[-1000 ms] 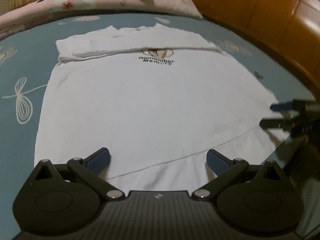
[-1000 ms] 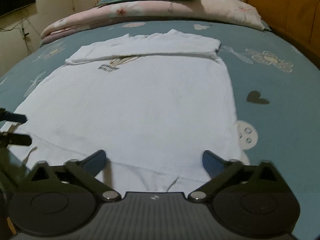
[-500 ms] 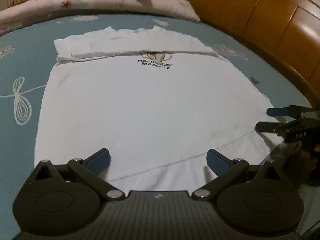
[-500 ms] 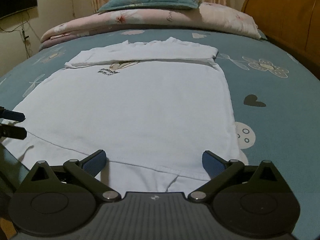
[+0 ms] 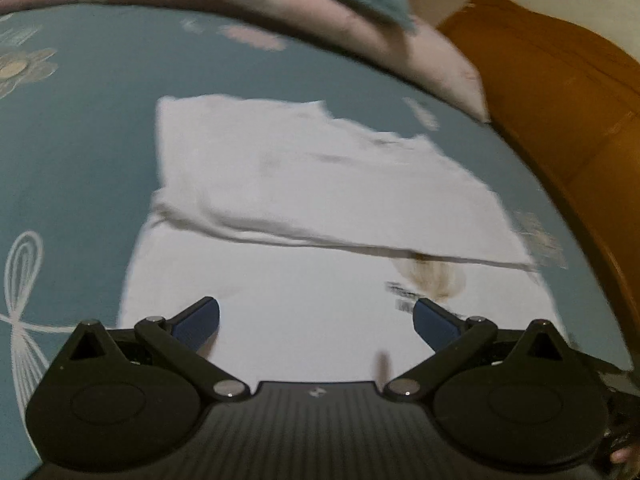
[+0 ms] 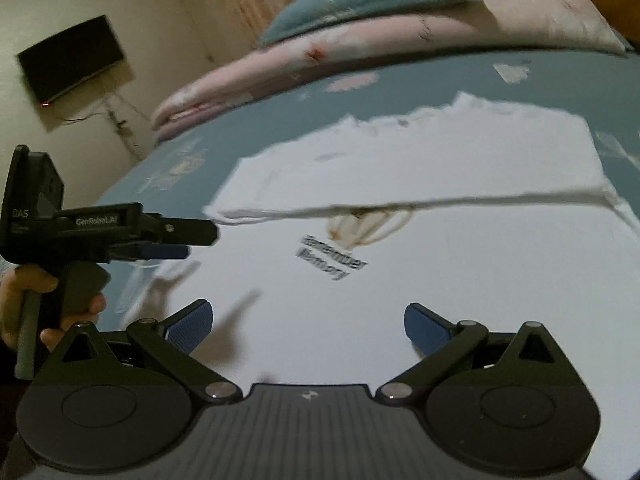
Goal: Fold clothes
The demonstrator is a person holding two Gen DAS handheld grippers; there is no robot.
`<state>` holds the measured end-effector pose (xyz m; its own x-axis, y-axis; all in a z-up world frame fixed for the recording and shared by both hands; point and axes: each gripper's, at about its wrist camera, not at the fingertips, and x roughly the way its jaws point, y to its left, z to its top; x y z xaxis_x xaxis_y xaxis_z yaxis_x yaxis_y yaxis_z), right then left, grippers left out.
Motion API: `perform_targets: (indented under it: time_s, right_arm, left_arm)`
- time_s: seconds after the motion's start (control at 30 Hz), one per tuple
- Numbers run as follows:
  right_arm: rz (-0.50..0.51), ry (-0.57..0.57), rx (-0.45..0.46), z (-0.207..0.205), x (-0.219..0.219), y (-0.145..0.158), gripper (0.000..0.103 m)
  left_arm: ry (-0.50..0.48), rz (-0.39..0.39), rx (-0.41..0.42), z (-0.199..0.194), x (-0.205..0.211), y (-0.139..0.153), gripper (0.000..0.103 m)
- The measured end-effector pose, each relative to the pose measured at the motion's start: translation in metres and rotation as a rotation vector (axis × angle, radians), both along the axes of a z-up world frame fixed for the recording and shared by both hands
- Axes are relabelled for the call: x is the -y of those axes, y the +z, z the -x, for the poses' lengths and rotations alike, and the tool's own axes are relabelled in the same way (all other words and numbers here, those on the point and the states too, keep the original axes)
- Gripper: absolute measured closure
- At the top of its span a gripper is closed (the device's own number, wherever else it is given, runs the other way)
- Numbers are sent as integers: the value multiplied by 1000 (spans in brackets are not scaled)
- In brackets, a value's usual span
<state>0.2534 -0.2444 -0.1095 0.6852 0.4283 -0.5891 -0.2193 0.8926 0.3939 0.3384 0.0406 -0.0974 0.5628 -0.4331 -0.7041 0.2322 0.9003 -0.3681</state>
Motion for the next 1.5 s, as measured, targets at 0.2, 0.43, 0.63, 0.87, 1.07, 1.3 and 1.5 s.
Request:
perform_targets:
  time_s: [0.2,0.43,0.63,0.87,1.07,1.3,1.5]
  right_arm:
    - [7,-146,-5,36,68,-9,0]
    - [84,-202,-29,79,81,6,0]
    - [76,-173,-14,130,71,22,0]
    - [137,-186,-34,174,58,27,0]
    - [91,-169,-57,186,44,21,0]
    - [174,-112,-74,171,18,8,0]
    - [249,-71,-75,166,1,-4,0]
  left_arm:
    - [76,26,4,0,-31,-6,1]
    - [-50,-94,54,43,8,24,1]
    - [-395,-242,190,156,69,43,1]
    - [-611,-416,286,242,102,30,1]
    - [-554,-448,269,250,107,22,1]
    - [-508,-488,286,254,108,19,1]
    - [-485,-567,303,247,105,10,1]
